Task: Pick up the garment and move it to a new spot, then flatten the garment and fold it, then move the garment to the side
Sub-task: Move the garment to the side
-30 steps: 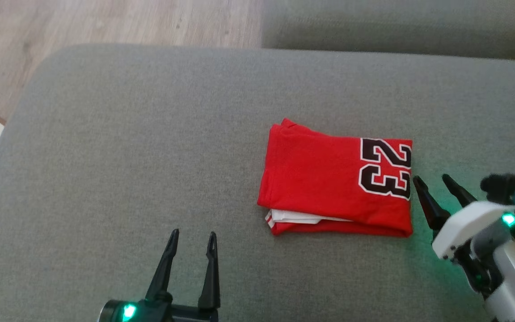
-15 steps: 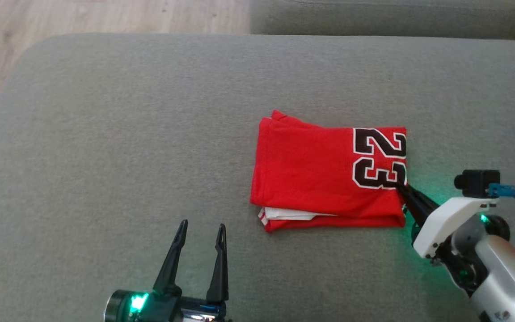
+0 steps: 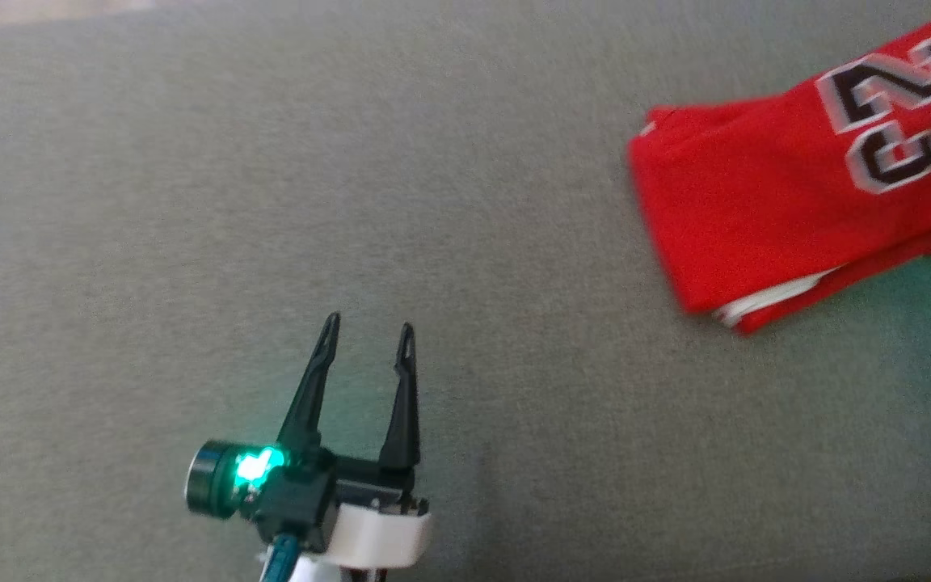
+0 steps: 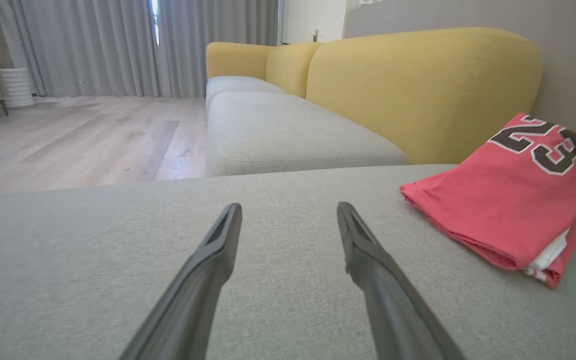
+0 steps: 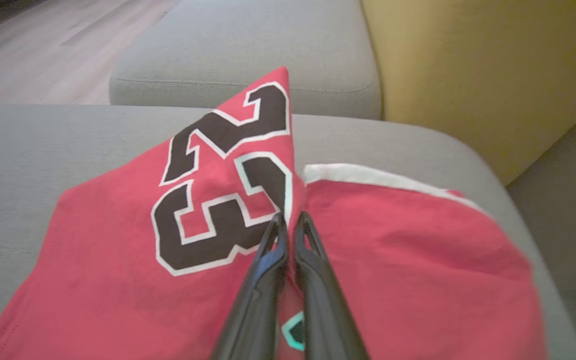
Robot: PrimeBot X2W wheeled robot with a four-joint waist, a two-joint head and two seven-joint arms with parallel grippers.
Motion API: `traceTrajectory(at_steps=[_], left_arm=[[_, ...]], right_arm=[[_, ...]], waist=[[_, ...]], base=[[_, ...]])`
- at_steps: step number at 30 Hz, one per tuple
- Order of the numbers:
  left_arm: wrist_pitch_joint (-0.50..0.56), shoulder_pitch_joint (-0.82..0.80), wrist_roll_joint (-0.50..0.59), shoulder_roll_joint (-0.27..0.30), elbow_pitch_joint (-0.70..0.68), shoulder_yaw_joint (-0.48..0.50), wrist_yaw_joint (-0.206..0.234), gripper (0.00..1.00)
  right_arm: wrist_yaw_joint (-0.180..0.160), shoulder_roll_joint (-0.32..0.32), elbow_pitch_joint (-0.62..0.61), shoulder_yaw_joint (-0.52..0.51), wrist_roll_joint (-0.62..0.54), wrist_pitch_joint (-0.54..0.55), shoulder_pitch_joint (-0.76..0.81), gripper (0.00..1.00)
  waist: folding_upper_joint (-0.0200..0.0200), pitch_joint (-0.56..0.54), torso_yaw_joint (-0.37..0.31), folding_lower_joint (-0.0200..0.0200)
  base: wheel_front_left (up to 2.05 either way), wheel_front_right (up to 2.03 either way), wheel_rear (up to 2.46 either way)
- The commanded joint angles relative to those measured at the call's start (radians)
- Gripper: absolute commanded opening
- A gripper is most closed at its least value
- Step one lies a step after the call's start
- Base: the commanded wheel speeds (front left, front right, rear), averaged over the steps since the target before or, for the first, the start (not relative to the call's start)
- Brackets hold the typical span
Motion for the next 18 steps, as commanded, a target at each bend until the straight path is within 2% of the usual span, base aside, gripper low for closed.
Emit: traceTrajectory(at_steps=[1,6,10,11,12,13,18], left_arm=[[-0.009,-0.039,0.012,-0.010,-0.019,0.012,0.009,1.00],[-0.009,-0.089,0.017,-0.010,-0.001,-0.007,0.019,1.00],[-0.009,-0.110,0.017,-0.010,0.010,-0.016,0.023,1.00],[-0.009,-0.113,0.017,-0.010,0.013,-0.018,0.022,1.00],[-0.009,-0.116,0.016,-0.010,0.016,-0.019,0.022,1.00],[-0.009,-0.119,0.015,-0.010,0.018,-0.019,0.022,1.00],[-0.009,-0.110,0.006,-0.010,0.026,-0.013,0.022,1.00]], right_arm=[[0.007,-0.084,-0.025,-0.014,0.006,-0.011,-0.020,0.00],[0.007,-0.204,-0.002,-0.056,0.011,-0.029,-0.060,0.00],[0.007,-0.258,0.044,-0.087,0.010,-0.043,-0.084,0.00],[0.007,-0.265,0.058,-0.093,0.008,-0.044,-0.088,0.15],[0.007,-0.271,0.072,-0.098,0.000,-0.048,-0.091,0.76],[0.007,-0.274,0.087,-0.103,-0.012,-0.056,-0.095,1.00],[0.007,-0.215,0.110,-0.116,-0.041,-0.096,-0.092,1.00]], waist=[[0.0000,0.070,-0.056,-0.0001],[0.0000,0.112,-0.074,-0.0001],[0.0000,0.124,-0.078,-0.0001],[0.0000,0.125,-0.077,-0.0001],[0.0000,0.125,-0.075,-0.0001],[0.0000,0.123,-0.071,-0.0001],[0.0000,0.090,-0.060,-0.0001]], base=[[0.00,0.00,0.00],[0.00,0.00,0.00],[0.00,0.00,0.00],[0.00,0.00,0.00],[0.00,0.00,0.00],[0.00,0.00,0.00],[0.00,0.00,0.00]])
